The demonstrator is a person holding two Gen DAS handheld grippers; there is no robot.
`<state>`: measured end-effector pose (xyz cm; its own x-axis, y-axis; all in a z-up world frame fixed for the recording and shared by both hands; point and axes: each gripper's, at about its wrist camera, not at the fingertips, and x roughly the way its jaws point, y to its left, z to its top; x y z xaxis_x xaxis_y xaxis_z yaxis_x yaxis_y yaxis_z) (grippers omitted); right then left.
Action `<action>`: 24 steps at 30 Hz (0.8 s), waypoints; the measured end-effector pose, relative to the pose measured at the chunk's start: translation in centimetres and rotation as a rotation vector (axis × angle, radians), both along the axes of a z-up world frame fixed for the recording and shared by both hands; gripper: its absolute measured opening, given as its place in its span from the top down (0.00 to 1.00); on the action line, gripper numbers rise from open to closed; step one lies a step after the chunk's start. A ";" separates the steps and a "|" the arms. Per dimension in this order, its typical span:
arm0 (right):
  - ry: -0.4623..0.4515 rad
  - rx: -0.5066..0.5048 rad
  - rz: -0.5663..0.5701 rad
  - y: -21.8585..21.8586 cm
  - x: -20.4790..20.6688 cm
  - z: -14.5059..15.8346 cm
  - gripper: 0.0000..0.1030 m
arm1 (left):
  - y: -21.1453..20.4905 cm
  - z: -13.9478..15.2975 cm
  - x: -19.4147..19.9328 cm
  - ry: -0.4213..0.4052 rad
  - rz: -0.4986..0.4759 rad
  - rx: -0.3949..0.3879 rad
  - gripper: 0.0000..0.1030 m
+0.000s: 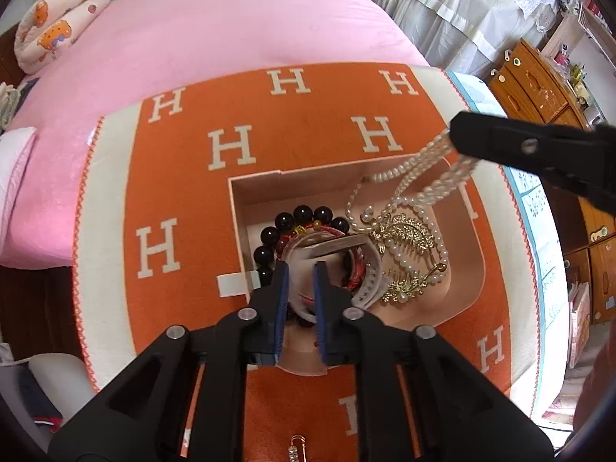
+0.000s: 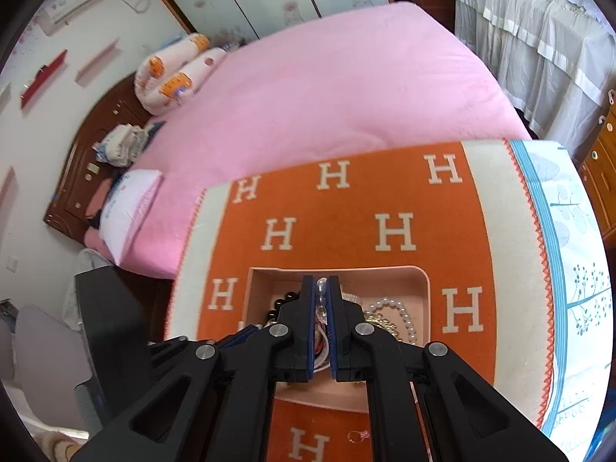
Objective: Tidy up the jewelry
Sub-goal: 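Carry the watch and pearl necklace into the pink tray and open both tools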
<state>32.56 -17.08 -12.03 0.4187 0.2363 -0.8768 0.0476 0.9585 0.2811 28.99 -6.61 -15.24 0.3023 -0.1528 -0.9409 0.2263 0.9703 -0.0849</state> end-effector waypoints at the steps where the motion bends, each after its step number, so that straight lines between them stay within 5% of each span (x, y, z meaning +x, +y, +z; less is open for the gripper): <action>1: 0.017 0.002 -0.001 -0.1 0.2 -0.6 0.95 | 0.0 -0.1 0.1 0.003 -0.003 -0.006 0.76; 4: 0.054 0.005 -0.012 -0.3 0.7 -2.0 0.93 | 0.3 0.3 0.0 -0.013 -0.007 -0.024 0.49; 9: 0.049 -0.014 -0.008 -0.4 -0.1 -2.2 0.77 | 1.3 1.6 -0.5 -0.029 0.017 -0.035 0.49; 24: 0.012 -0.044 0.047 -0.1 -9.0 1.5 0.73 | 5.5 7.7 -6.9 -0.098 0.134 -0.055 0.49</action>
<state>23.60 -17.19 -10.56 0.3974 0.2170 -0.8916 0.0055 0.9711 0.2387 22.05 -1.08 -7.55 0.4132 -0.1554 -0.8973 0.1047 0.9869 -0.1227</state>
